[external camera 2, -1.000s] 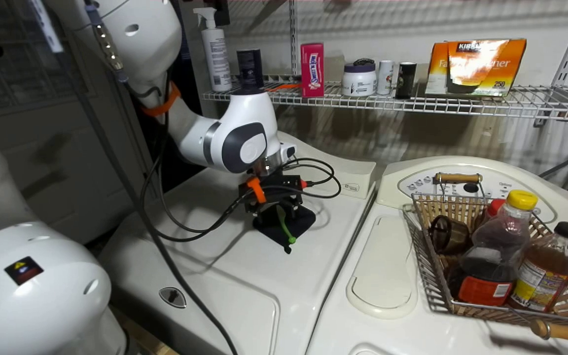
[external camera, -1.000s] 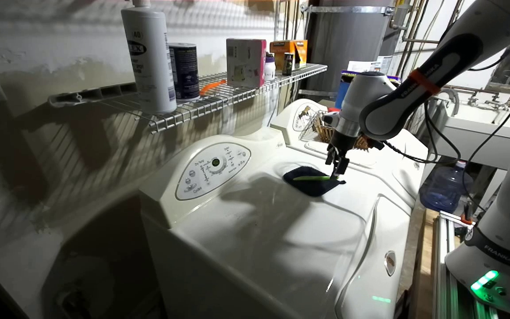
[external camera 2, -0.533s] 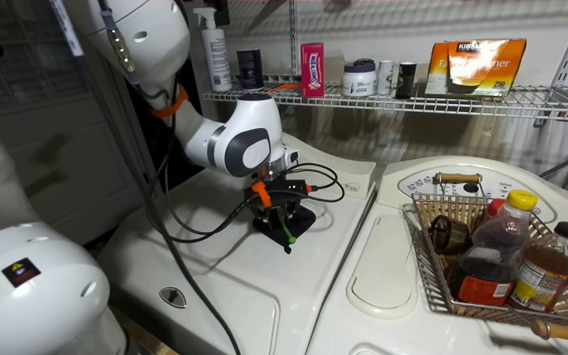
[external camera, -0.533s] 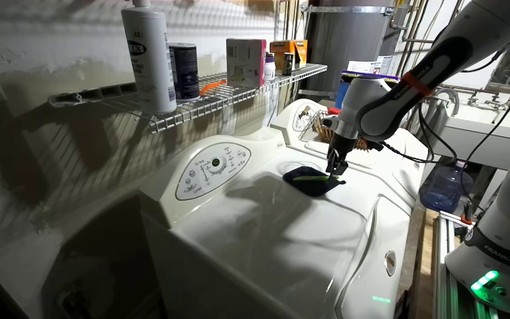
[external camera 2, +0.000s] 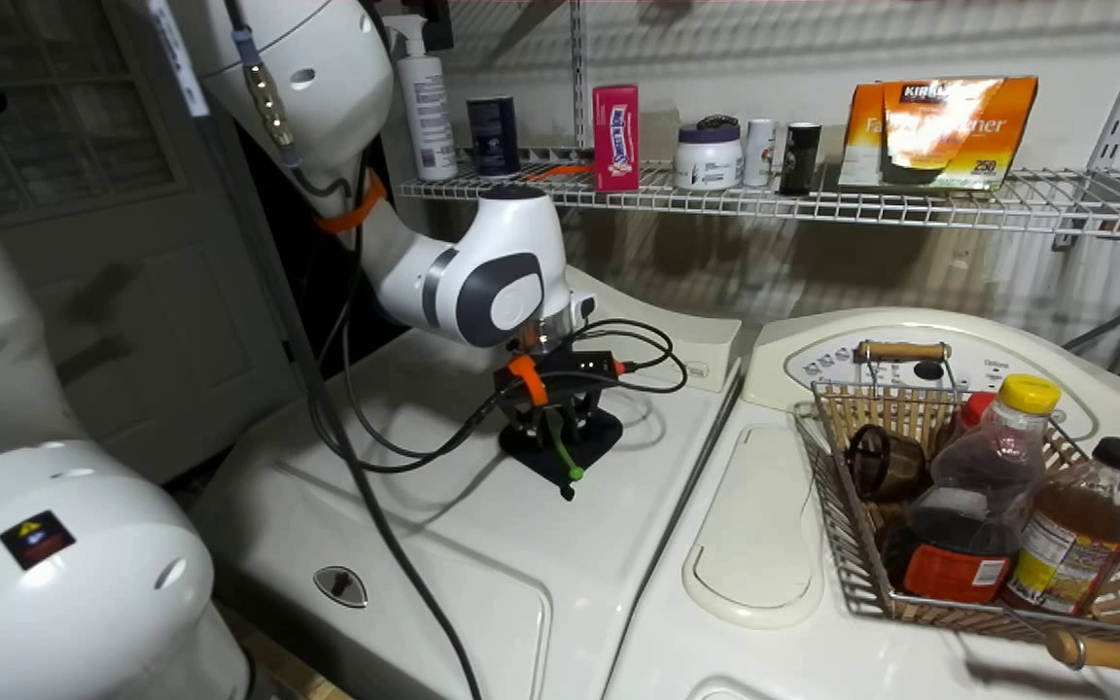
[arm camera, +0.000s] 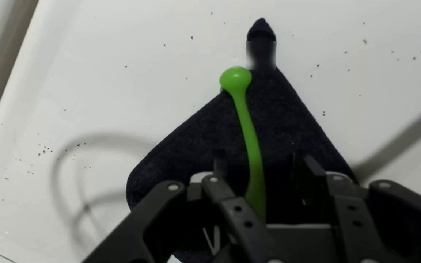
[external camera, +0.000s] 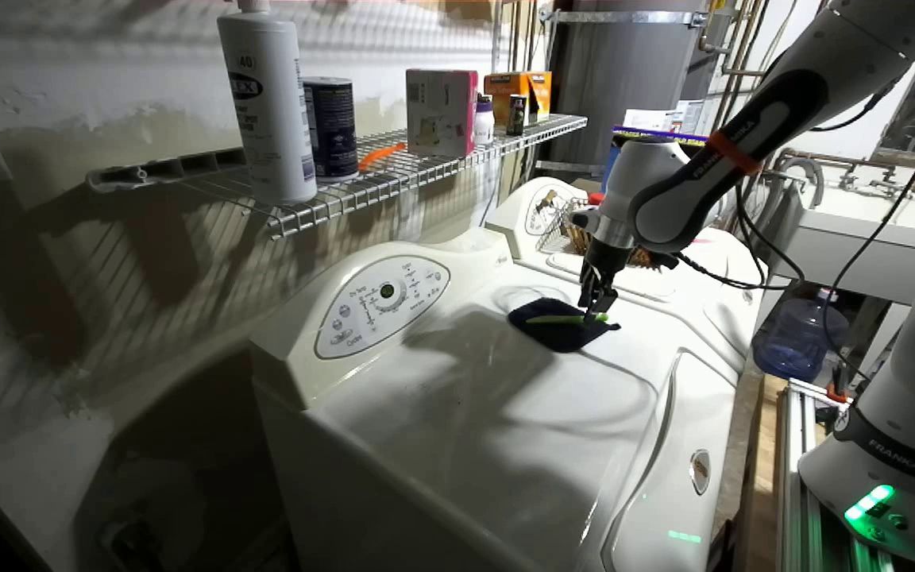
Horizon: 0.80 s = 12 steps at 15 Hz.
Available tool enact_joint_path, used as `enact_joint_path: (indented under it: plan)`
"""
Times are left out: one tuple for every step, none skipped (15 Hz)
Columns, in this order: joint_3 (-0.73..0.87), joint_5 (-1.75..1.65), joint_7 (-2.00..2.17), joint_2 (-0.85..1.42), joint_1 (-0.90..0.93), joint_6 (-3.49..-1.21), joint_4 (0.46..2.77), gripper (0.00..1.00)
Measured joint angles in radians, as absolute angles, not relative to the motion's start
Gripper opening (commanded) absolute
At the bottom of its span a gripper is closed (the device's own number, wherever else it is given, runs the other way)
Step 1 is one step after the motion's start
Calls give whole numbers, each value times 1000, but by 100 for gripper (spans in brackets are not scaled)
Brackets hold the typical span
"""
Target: Pick up the green knife and put it on the rack
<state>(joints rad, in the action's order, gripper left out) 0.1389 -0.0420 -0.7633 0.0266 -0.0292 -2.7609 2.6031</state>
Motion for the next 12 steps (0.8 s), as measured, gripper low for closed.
enact_joint_path:
  plan:
    - [135,-42,-766,34,-33,-2762,2597,45]
    - [130,-41,-768,41,-37,-2762,2591,44]
    - [125,-38,-774,48,-41,-2762,2585,43]
    - [119,-30,-783,55,-44,-2762,2580,37]
    - [113,-22,-794,62,-49,-2762,2575,36]
    - [108,-15,-803,68,-53,-2762,2571,30]
    - [102,-9,-812,75,-58,-2763,2566,26]
    - [97,-3,-822,81,-63,-2763,2562,32]
    - [92,4,-832,87,-68,-2763,2558,37]
    - [87,10,-842,92,-74,-2764,2555,37]
    - [82,13,-849,96,-79,-2764,2552,42]
    - [77,19,-858,99,-83,-2764,2549,41]
